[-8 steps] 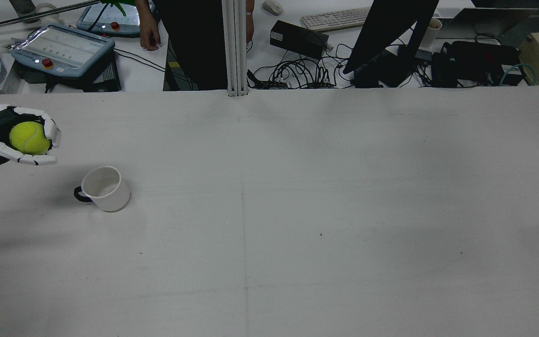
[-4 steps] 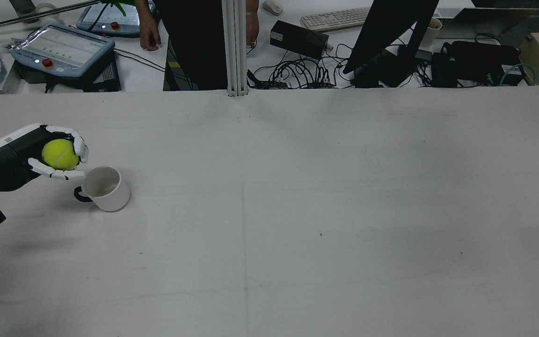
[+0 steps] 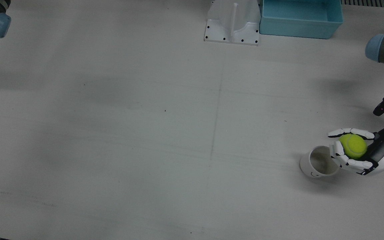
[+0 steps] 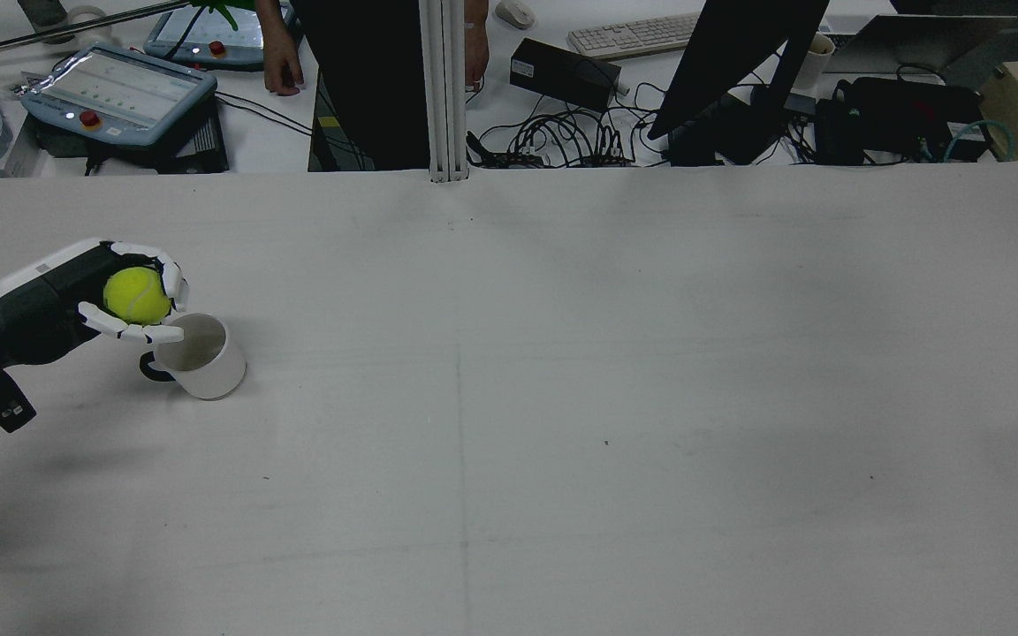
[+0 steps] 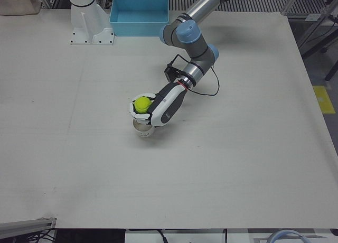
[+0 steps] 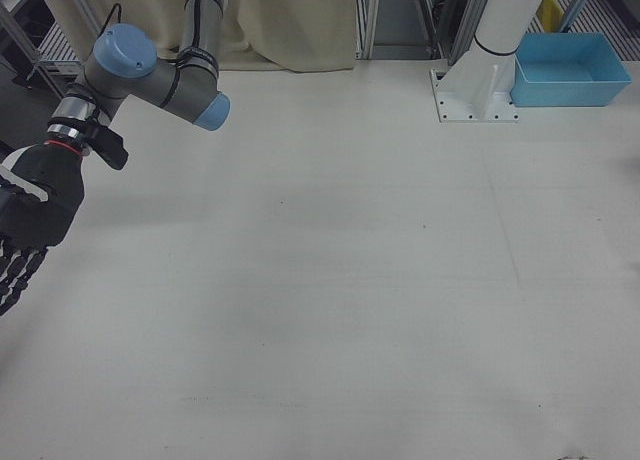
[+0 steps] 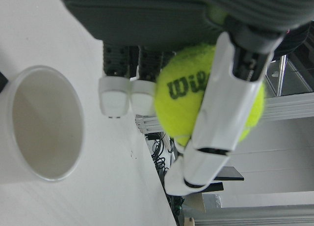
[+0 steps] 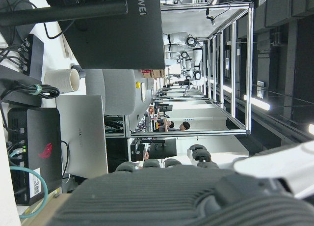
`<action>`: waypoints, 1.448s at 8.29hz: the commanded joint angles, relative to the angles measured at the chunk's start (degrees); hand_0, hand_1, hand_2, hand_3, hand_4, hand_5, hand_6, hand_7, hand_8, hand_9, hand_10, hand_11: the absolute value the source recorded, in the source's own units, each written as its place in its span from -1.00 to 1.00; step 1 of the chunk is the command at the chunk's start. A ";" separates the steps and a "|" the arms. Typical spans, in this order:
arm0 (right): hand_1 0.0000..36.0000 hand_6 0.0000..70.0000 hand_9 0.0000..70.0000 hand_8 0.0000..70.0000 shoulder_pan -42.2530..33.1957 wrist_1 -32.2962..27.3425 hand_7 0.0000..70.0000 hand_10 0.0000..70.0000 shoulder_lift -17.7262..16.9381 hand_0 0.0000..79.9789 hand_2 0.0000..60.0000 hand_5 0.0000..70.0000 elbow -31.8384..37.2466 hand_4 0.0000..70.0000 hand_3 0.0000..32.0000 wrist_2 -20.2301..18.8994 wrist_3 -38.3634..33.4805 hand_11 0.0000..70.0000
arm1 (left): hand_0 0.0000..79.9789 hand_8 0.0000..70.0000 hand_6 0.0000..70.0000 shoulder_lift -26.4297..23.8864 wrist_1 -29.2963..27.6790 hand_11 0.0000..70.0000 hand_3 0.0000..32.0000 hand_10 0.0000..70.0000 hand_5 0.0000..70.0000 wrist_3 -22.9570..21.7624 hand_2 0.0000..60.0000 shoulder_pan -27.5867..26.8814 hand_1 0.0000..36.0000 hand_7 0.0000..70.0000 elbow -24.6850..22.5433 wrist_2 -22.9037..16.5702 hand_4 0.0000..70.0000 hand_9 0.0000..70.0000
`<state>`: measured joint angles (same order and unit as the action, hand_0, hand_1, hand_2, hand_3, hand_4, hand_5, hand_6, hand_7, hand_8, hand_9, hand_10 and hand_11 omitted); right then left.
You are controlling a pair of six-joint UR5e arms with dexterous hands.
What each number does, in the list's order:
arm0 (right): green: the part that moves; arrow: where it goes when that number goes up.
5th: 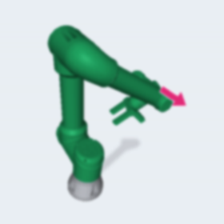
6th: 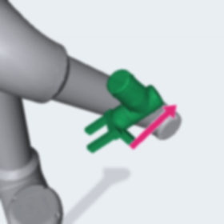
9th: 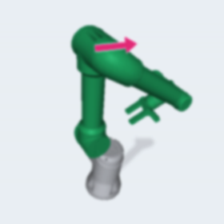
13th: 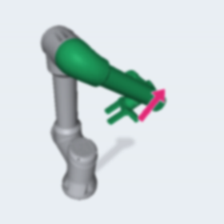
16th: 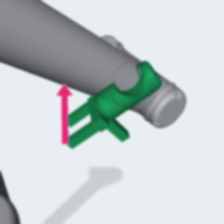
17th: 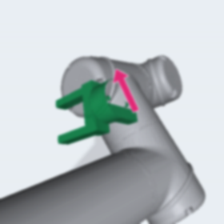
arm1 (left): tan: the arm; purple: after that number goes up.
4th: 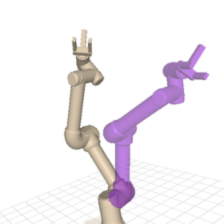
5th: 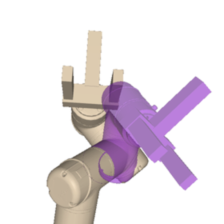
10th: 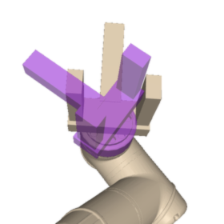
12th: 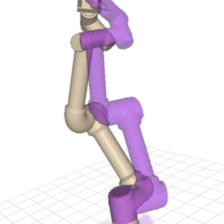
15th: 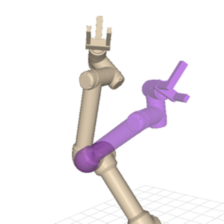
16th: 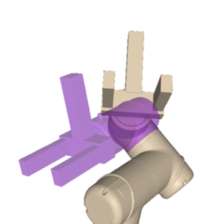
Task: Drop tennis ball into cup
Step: 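Open the left hand fingers to release the ball into the mug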
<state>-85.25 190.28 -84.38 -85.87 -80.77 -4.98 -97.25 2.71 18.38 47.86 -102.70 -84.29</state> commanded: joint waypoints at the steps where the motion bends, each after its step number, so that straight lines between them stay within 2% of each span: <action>1: -1.00 -1.00 -1.00 -1.00 0.00 0.00 -1.00 -1.00 0.00 -1.00 -1.00 -1.00 0.00 -1.00 -1.00 0.00 -0.03 -1.00 | 1.00 1.00 1.00 -0.40 -0.86 1.00 -1.00 0.92 0.17 -0.36 1.00 -0.05 1.00 0.99 0.66 -0.53 0.71 1.00; 2: -1.00 -1.00 -1.00 -1.00 0.00 0.00 -1.00 -1.00 0.00 -1.00 -1.00 -1.00 0.00 -1.00 -1.00 0.00 -0.03 -1.00 | 1.00 0.11 0.77 -0.40 -1.13 0.35 -1.00 -0.12 -0.23 -0.45 0.36 -0.05 1.00 -0.01 0.75 -0.62 0.09 0.28; 3: -1.00 -1.00 -1.00 -1.00 0.00 0.00 -1.00 -1.00 0.00 -1.00 -1.00 -1.00 0.00 -1.00 -1.00 0.00 -0.03 -1.00 | 1.00 -0.38 0.30 -0.40 -1.56 -0.40 -1.00 -0.66 -0.42 -0.36 -0.02 -0.05 1.00 -0.65 0.75 -0.62 -0.16 -0.43; 4: -1.00 -1.00 -1.00 -1.00 0.00 0.00 -1.00 -1.00 0.00 -1.00 -1.00 -1.00 0.00 -1.00 -1.00 0.00 -0.03 -1.00 | 1.00 -0.51 0.19 -0.40 -1.65 -0.53 -1.00 -0.75 -0.45 -0.45 -0.34 -0.05 1.00 -0.85 0.75 -0.70 -0.35 -0.61; 5: -1.00 -1.00 -1.00 -1.00 0.00 0.00 -1.00 -1.00 0.00 -1.00 -1.00 -1.00 0.00 -1.00 -1.00 0.00 -0.03 -1.00 | 0.94 -0.63 -0.06 -0.40 -1.74 -0.63 -1.00 -0.81 -0.53 -1.06 -0.25 -0.05 0.92 -0.95 0.75 -0.71 -0.68 -0.71; 6: -1.00 -1.00 -1.00 -1.00 0.00 0.09 -1.00 -1.00 0.00 -1.00 -1.00 -1.00 0.09 -1.00 -1.00 0.00 -0.03 -1.00 | 0.72 -0.61 0.24 -0.40 -1.83 -0.68 -1.00 -0.84 -0.48 -1.93 -0.08 -0.05 0.83 -0.98 1.10 -0.62 -0.81 -0.77; 7: -1.00 -1.00 -1.00 -1.00 0.00 0.00 -1.00 -1.00 0.00 -1.00 -1.00 -1.00 0.00 -1.00 -1.00 0.00 -0.03 -1.00 | 0.69 -0.71 -0.23 -0.31 -2.01 -0.69 -1.00 -0.85 -0.58 -2.03 -0.12 -0.05 0.90 -0.95 1.28 -0.62 -0.84 -0.79; 8: -1.00 -1.00 -1.00 -1.00 0.00 0.00 -1.00 -1.00 0.00 -1.00 -1.00 -1.00 0.00 -1.00 -1.00 0.00 -0.03 -1.00 | 0.67 -0.73 -0.32 -0.40 -2.18 -0.70 -1.00 -0.86 -0.59 -2.03 -0.03 -0.05 0.93 -0.96 1.54 -0.62 -0.84 -0.81; 10: -1.00 -1.00 -1.00 -1.00 0.00 0.00 -1.00 -1.00 0.00 -1.00 -1.00 -1.00 0.00 -1.00 -1.00 0.00 -0.03 -1.00 | 0.63 -0.66 0.11 -0.23 -1.75 -0.70 -1.00 -0.86 -0.50 -3.77 0.17 0.56 0.91 -0.99 0.93 -0.88 -0.84 -0.83; 11: -1.00 -1.00 -1.00 -1.00 0.00 0.00 -1.00 -1.00 0.00 -1.00 -1.00 -1.00 0.00 -1.00 -1.00 0.00 -0.03 -1.00 | 0.63 -0.69 0.00 -0.14 -1.40 -0.70 -1.00 -0.86 -0.53 -4.05 0.23 4.57 0.95 -0.98 0.75 -0.88 -0.83 -0.84; 12: -1.00 -1.00 -1.00 -1.00 0.00 0.09 -1.00 -1.00 0.00 -1.00 -1.00 -1.00 0.09 -1.00 -1.00 0.00 -0.03 -1.00 | 0.62 -0.66 0.22 0.30 -0.70 -0.68 -1.00 -0.85 -0.47 -3.88 0.38 11.31 0.98 -0.99 0.40 -1.05 -0.84 -0.87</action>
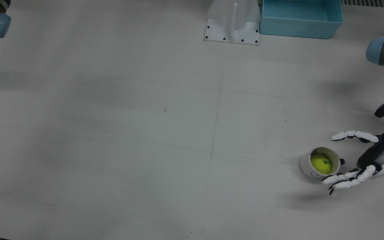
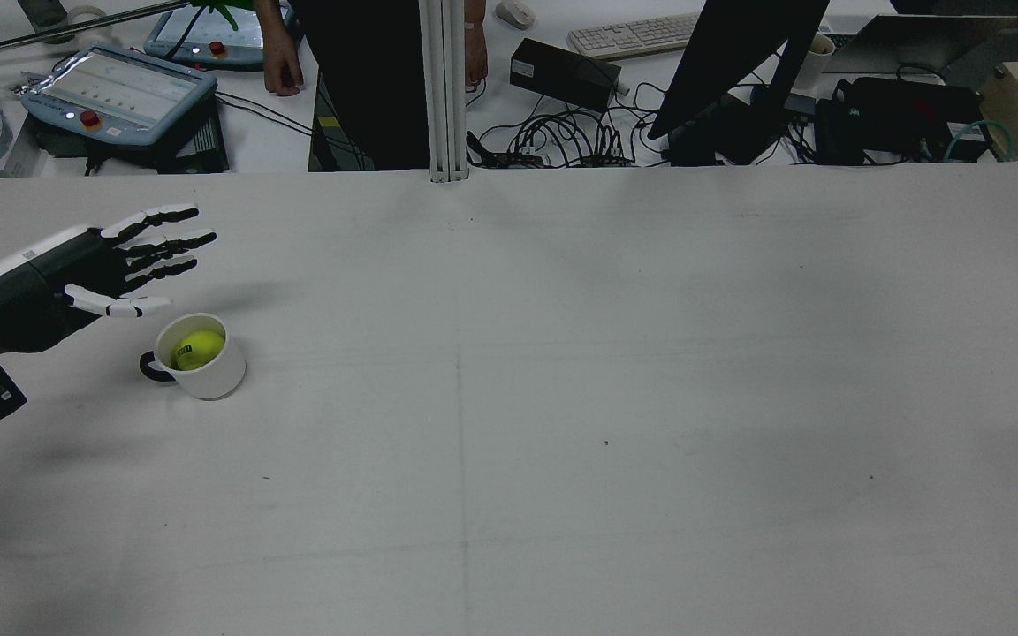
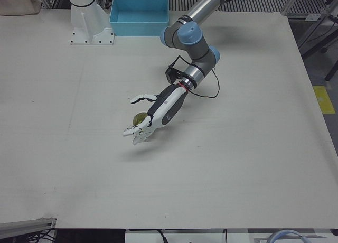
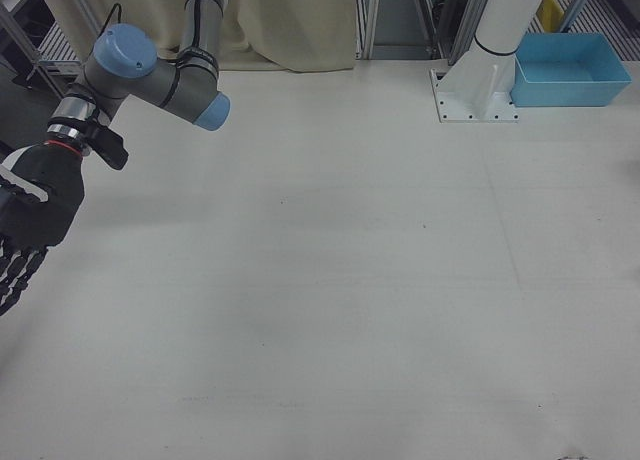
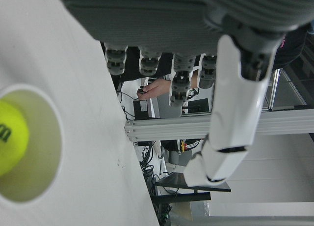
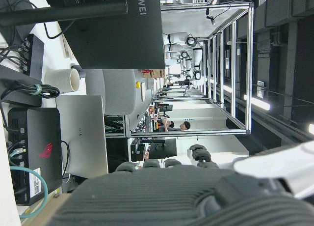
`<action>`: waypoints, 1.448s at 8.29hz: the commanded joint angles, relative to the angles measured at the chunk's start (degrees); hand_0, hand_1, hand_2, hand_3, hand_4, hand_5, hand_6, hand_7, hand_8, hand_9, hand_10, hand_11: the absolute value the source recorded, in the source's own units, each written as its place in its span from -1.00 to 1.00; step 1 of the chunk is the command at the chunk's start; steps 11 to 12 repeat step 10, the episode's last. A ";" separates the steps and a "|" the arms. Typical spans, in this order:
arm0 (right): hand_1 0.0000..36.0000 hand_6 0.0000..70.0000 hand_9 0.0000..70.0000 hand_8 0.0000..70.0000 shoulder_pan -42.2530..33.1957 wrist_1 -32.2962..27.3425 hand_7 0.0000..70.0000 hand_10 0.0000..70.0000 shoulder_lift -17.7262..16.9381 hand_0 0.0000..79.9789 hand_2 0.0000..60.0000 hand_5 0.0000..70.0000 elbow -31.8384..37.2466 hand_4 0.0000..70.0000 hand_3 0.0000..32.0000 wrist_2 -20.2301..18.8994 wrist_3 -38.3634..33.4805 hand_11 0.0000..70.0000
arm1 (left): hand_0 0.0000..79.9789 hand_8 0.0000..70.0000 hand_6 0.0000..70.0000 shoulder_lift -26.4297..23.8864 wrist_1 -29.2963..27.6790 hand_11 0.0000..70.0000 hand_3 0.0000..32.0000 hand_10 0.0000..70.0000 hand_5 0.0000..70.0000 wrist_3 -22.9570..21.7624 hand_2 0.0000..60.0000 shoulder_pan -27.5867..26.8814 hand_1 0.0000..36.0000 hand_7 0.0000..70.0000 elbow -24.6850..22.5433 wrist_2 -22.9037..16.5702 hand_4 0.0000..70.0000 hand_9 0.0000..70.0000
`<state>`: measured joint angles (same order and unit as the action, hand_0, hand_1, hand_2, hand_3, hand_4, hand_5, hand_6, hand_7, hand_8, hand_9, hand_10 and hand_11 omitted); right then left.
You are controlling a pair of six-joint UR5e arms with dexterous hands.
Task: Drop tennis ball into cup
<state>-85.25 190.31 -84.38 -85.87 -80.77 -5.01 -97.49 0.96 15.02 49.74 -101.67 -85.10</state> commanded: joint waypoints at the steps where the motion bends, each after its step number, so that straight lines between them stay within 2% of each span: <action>1: -1.00 -1.00 -1.00 -1.00 0.00 0.07 -1.00 -1.00 0.00 -1.00 -1.00 -1.00 0.08 -1.00 -1.00 0.00 0.00 -1.00 | 0.66 -0.83 -0.53 0.89 2.71 -0.62 -1.00 -0.81 -0.62 -0.35 0.38 16.03 1.00 -0.94 -0.72 -0.68 -0.87 -0.88; 2: -1.00 -1.00 -1.00 -1.00 0.00 0.07 -1.00 -1.00 0.00 -1.00 -1.00 -1.00 0.08 -1.00 -1.00 0.00 0.00 -1.00 | 0.65 -0.71 0.13 1.33 4.21 -0.62 -1.00 -0.81 -0.49 -0.35 0.52 21.75 1.00 -0.99 -0.72 -1.29 -0.90 -0.88; 3: -1.00 -1.00 -1.00 -1.00 0.00 0.07 -1.00 -1.00 0.00 -1.00 -1.00 -1.00 0.08 -1.00 -1.00 0.00 0.00 -1.00 | 0.71 -0.81 -0.33 2.99 5.09 -0.63 -1.00 -0.82 -0.57 -0.26 0.50 27.02 1.00 -0.97 -0.64 -1.47 -1.00 -0.89; 4: -1.00 -1.00 -1.00 -1.00 0.00 0.07 -1.00 -1.00 0.00 -1.00 -1.00 -1.00 0.00 -1.00 -1.00 0.00 0.00 -1.00 | 0.77 -0.82 -0.36 4.40 5.10 -0.66 -1.00 -0.84 -0.55 -0.17 0.53 29.25 1.00 -1.00 -0.63 -2.17 -1.00 -0.90; 5: -1.00 -1.00 -1.00 -1.00 0.00 -0.02 -1.00 -1.00 0.00 -1.00 -1.00 -1.00 0.00 -1.00 -1.00 0.00 0.00 -1.00 | 0.77 -0.81 -0.27 5.54 4.67 -0.70 -0.96 -0.87 -0.53 -0.17 0.64 29.36 1.00 -1.00 -0.63 -2.27 -1.00 -0.92; 6: -1.00 -1.00 -1.00 -1.00 0.00 -0.02 -1.00 -1.00 -0.09 -1.00 -1.00 -1.00 0.00 -1.00 -1.00 0.00 0.00 -1.00 | 0.77 -0.89 -0.49 6.25 4.40 -0.74 -0.91 -0.90 -0.57 -0.26 0.77 29.28 1.00 -1.00 -1.68 -2.27 -1.00 -0.97; 7: -1.00 -1.00 -1.00 -1.00 0.00 -0.02 -1.00 -1.00 -0.09 -1.00 -1.00 -1.00 0.00 -1.00 -1.00 0.00 0.00 -1.00 | 0.62 -0.92 -0.52 7.82 4.40 -0.80 -0.84 -0.94 -0.59 -0.26 0.96 29.10 1.00 -1.00 -2.82 -2.27 -1.00 -1.00; 8: -1.00 -1.00 -1.00 -1.00 0.00 -0.02 -1.00 -1.00 0.00 -1.00 -1.00 -1.00 0.00 -1.00 -1.00 0.00 0.00 -1.00 | 0.53 -0.94 -0.63 8.80 3.96 -0.82 -0.86 -0.95 -0.63 -0.35 0.99 29.10 1.00 -1.00 -3.35 -3.05 -1.00 -0.99; 9: -1.00 -1.00 -1.00 -1.00 0.00 0.06 -1.00 -1.00 -0.09 -1.00 -1.00 -1.00 0.00 -1.00 -1.00 0.00 0.00 -1.00 | 0.51 -0.92 -0.53 8.81 3.61 -0.83 -0.85 -0.95 -0.62 -0.35 1.00 29.27 1.00 -1.00 -3.36 -3.49 -1.00 -0.99; 10: -1.00 -1.00 -1.00 -1.00 0.00 -0.02 -1.00 -1.00 0.00 -1.00 -1.00 -1.00 0.00 -1.00 -1.00 0.00 0.00 -1.00 | 0.49 -0.96 -0.75 8.81 3.61 -0.82 -0.84 -0.95 -0.67 -0.35 0.97 29.19 1.00 -1.00 -3.79 -3.50 -1.00 -0.99; 12: -1.00 -1.00 -1.00 -1.00 0.00 -0.02 -1.00 -1.00 0.00 -1.00 -1.00 -1.00 0.00 -1.00 -1.00 0.00 0.00 -1.00 | 0.49 -0.96 -0.75 8.81 3.61 -0.82 -0.84 -0.95 -0.67 -0.35 0.97 29.19 1.00 -1.00 -3.79 -3.50 -1.00 -0.99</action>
